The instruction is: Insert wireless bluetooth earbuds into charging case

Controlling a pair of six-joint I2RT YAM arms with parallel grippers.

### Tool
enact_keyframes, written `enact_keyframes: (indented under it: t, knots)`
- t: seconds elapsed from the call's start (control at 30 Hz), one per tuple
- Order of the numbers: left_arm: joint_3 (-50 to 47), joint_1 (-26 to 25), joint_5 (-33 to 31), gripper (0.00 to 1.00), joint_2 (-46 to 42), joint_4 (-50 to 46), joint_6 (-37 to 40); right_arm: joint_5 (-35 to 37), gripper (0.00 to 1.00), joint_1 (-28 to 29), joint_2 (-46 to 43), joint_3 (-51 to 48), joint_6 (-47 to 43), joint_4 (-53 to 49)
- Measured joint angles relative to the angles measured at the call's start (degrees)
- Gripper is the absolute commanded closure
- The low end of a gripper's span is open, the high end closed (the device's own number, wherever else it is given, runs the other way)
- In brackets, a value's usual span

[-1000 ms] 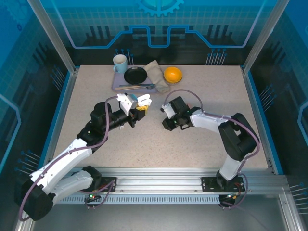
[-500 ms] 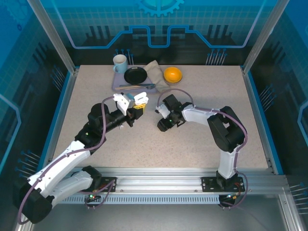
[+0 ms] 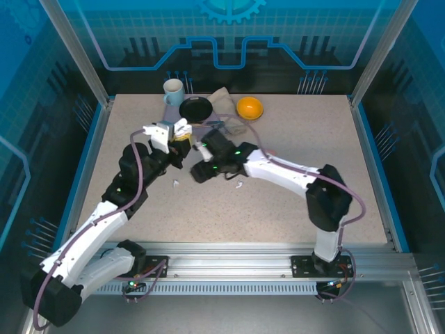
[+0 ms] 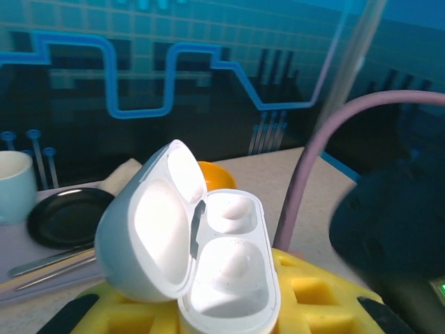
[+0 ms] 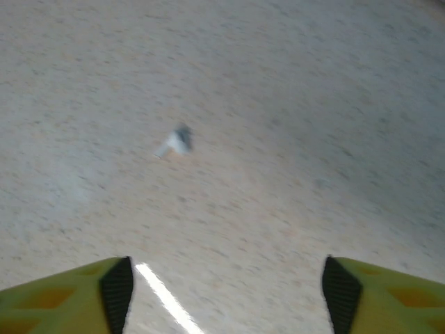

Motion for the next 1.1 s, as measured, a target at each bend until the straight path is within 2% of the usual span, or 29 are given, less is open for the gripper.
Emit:
enact_keyframes:
  t: [0.17,0.37,0.43,0.57,0.7,1.1]
  knots:
    - [2.93,6.21,-8.66,1.00,0.28,-5.18,-0.55,8.26,0.01,5.70,13.35,20.00,7.39,-8.85]
    - [3.26,10.54,-15.17,1.00,0.20,-10.45,-0.57,16.28,0.01,5.97,25.59,37.24,14.67,-18.53]
    - [3.37,11.28,-15.28,1.00,0.20,-11.28,-1.33,17.88,0.02,5.97,27.91,38.73,16.76,-19.82]
    - [5.60,10.25,-9.14,1.00,-0.04,-8.83,-3.37,18.16,0.03,8.33,32.59,37.86,19.69,-20.17]
    - [6.01,10.23,-6.14,1.00,-0.52,-7.45,-4.33,16.76,0.04,11.13,36.65,38.16,21.64,-20.46]
    - [6.01,10.34,-3.43,1.00,-0.83,-7.30,-5.11,16.96,0.09,10.43,38.53,41.64,27.32,-20.79]
